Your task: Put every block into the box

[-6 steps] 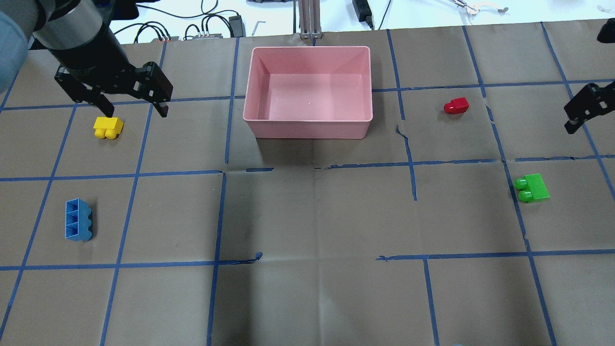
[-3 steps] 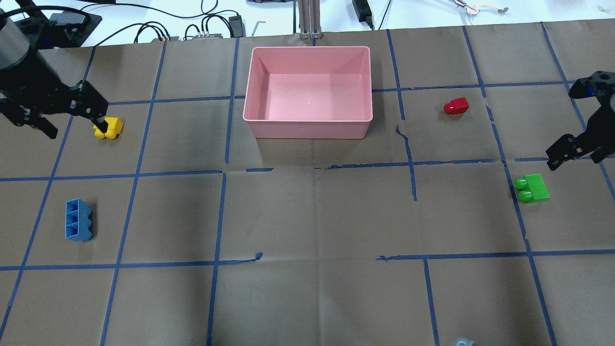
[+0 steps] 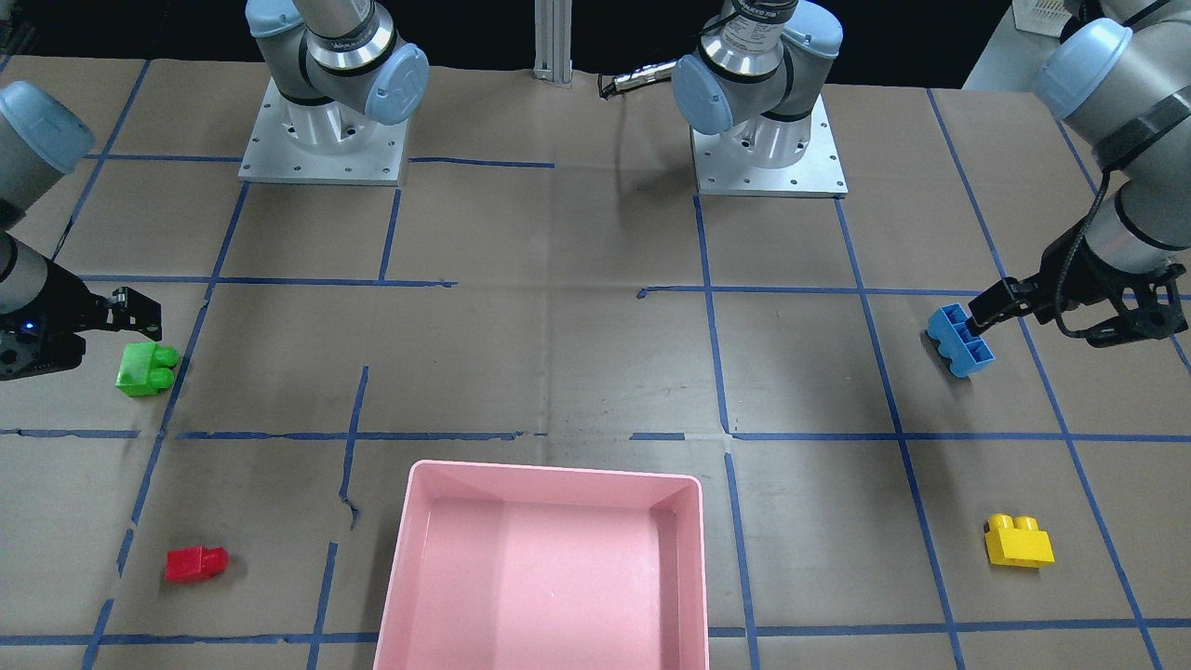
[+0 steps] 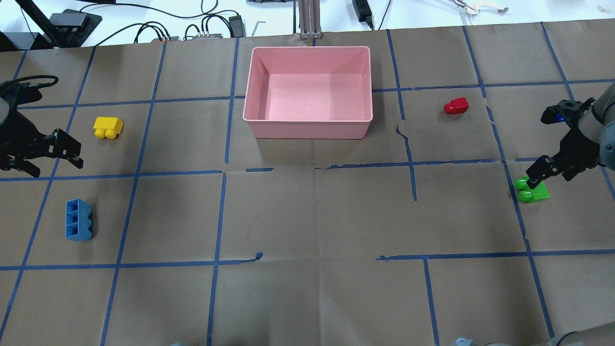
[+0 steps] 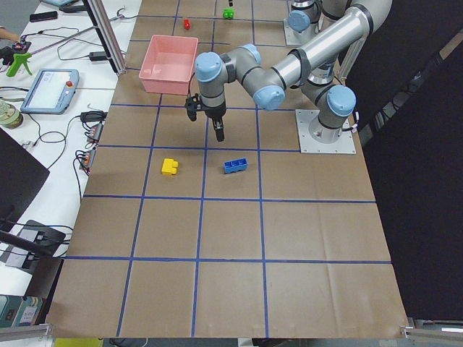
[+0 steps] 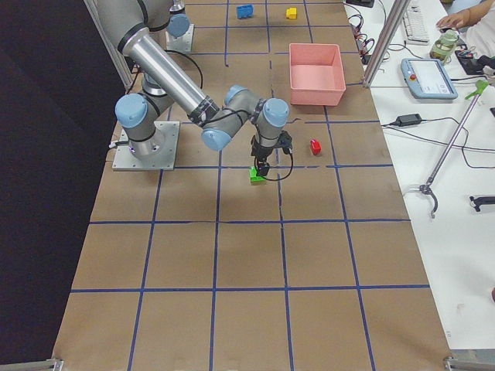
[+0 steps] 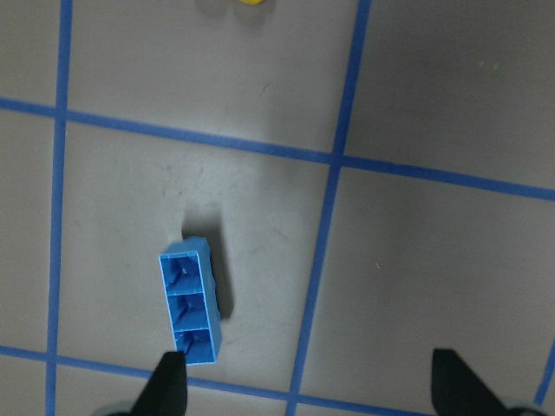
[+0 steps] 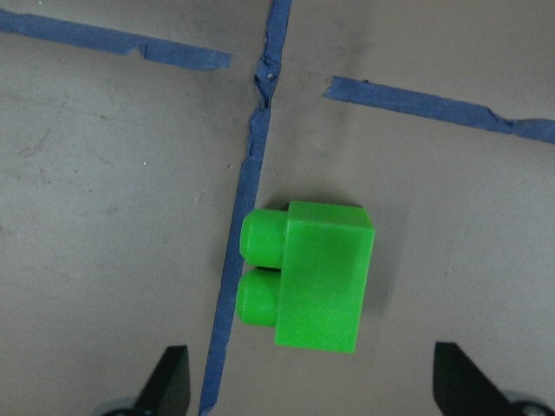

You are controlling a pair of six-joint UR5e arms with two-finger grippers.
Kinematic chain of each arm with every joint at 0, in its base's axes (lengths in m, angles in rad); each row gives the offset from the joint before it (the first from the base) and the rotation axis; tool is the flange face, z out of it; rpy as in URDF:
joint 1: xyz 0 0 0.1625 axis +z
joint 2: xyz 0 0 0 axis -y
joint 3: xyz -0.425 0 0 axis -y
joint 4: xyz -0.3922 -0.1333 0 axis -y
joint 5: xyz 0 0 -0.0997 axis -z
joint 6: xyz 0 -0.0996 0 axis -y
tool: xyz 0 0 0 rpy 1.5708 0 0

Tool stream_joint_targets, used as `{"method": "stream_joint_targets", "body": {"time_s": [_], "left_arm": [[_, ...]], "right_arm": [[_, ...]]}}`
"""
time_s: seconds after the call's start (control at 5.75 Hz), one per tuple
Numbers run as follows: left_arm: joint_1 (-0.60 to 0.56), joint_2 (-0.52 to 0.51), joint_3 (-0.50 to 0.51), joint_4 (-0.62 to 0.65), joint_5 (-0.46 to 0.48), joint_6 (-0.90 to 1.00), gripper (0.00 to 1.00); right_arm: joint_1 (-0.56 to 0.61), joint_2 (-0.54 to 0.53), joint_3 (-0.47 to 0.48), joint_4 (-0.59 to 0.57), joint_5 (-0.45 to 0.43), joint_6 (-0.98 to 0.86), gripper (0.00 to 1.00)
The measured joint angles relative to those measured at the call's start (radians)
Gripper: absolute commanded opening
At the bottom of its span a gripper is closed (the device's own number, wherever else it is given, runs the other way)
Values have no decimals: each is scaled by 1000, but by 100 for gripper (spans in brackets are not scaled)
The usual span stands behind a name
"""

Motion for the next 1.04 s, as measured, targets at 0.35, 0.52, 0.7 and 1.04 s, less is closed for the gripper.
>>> {"method": "stream_joint_targets", "body": {"time_s": [0.35,0.52,0.7,1.04], "left_arm": [[68,-24,-175,190,7,109,98],[92,-52,-199,218,13,147,98],[111,-68,-206,224,19,159,72],[119,-90,-207,226,26,163,11]], "right_arm": [[0,45,36,-75,2,62,99],[0,73,43,-114,2,77,99],[0,92,45,-133,-1,80,99],[0,98,45,-138,1,87,73]]}}
